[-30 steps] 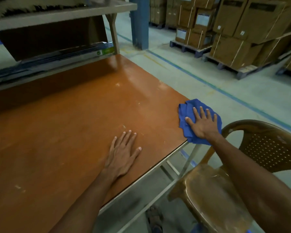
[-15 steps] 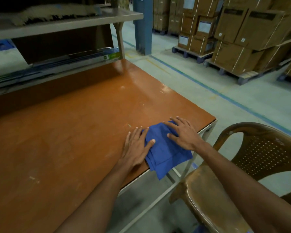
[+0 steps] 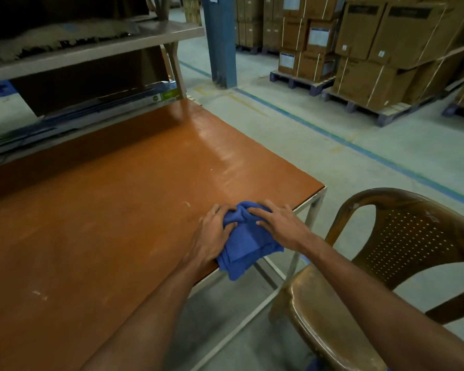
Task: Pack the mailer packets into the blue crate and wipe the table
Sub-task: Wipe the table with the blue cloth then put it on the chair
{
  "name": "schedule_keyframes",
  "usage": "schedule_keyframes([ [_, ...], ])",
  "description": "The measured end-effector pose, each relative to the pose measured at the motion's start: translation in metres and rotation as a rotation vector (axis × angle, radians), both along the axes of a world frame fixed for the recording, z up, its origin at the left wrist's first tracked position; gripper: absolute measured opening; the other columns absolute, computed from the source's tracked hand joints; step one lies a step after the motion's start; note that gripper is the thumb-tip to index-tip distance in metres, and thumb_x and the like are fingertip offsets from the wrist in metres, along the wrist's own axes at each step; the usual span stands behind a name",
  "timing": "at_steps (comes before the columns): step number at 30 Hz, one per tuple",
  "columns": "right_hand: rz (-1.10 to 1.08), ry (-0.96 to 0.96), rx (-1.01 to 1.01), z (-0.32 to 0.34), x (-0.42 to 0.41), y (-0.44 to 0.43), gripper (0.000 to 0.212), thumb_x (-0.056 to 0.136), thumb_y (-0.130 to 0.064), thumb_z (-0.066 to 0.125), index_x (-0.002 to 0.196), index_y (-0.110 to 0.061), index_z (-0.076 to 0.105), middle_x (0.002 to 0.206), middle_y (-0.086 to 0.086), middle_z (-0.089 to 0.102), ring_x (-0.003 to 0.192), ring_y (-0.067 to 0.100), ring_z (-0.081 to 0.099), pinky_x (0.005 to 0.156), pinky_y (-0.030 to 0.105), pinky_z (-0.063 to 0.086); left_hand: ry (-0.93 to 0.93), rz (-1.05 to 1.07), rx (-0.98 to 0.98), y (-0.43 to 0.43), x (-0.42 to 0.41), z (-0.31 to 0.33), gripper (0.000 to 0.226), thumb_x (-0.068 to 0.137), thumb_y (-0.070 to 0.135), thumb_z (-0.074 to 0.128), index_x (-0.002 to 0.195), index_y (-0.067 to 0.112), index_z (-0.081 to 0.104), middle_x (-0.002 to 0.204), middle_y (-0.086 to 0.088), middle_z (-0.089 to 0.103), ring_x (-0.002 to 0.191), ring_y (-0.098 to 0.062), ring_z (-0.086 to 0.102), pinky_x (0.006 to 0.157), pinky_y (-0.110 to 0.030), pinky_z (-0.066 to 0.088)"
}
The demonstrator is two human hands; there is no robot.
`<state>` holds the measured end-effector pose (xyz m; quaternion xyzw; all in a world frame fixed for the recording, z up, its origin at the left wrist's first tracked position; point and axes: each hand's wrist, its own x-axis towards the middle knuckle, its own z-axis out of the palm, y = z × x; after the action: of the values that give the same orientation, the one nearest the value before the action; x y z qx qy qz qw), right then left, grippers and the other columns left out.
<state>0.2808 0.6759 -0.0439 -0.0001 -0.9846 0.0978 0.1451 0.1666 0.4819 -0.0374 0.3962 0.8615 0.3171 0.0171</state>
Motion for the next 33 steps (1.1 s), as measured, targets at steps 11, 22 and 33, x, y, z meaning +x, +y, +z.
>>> schedule_keyframes([
  [11, -0.227, 0.386, -0.573, 0.036, 0.127, 0.097, 0.03, 0.098, -0.01, 0.057, 0.123, -0.022, 0.067, 0.142, -0.003, 0.04, 0.131, -0.008, 0.035, 0.107, 0.01, 0.027, -0.287, -0.182, 0.425, 0.143, 0.083, 0.045, 0.022, 0.089, 0.004, 0.06, 0.096, 0.024, 0.06, 0.099, 0.01, 0.063, 0.098, -0.01, 0.06, 0.089, -0.038, 0.05],
  [22, -0.74, 0.106, -0.915, -0.072, 0.275, 0.141, 0.053, 0.083, -0.024, 0.07, 0.133, -0.033, 0.055, 0.141, -0.012, 0.042, 0.128, 0.008, 0.043, 0.109, 0.036, 0.039, -0.436, -0.416, -0.034, 0.254, 0.19, -0.065, 0.026, 0.093, 0.016, 0.065, 0.115, 0.028, 0.07, 0.124, 0.004, 0.056, 0.107, -0.004, 0.053, 0.086, 0.003, 0.034],
  [33, -0.955, -0.076, -0.965, -0.33, 0.3, 0.148, 0.044, 0.092, 0.007, 0.05, 0.129, -0.014, 0.061, 0.14, -0.007, 0.033, 0.117, -0.012, 0.032, 0.098, -0.005, 0.022, -0.465, -0.58, -0.49, 0.297, 0.209, -0.325, 0.058, 0.074, 0.012, 0.082, 0.127, 0.027, 0.064, 0.132, -0.001, 0.05, 0.118, -0.016, 0.051, 0.093, -0.011, 0.037],
])
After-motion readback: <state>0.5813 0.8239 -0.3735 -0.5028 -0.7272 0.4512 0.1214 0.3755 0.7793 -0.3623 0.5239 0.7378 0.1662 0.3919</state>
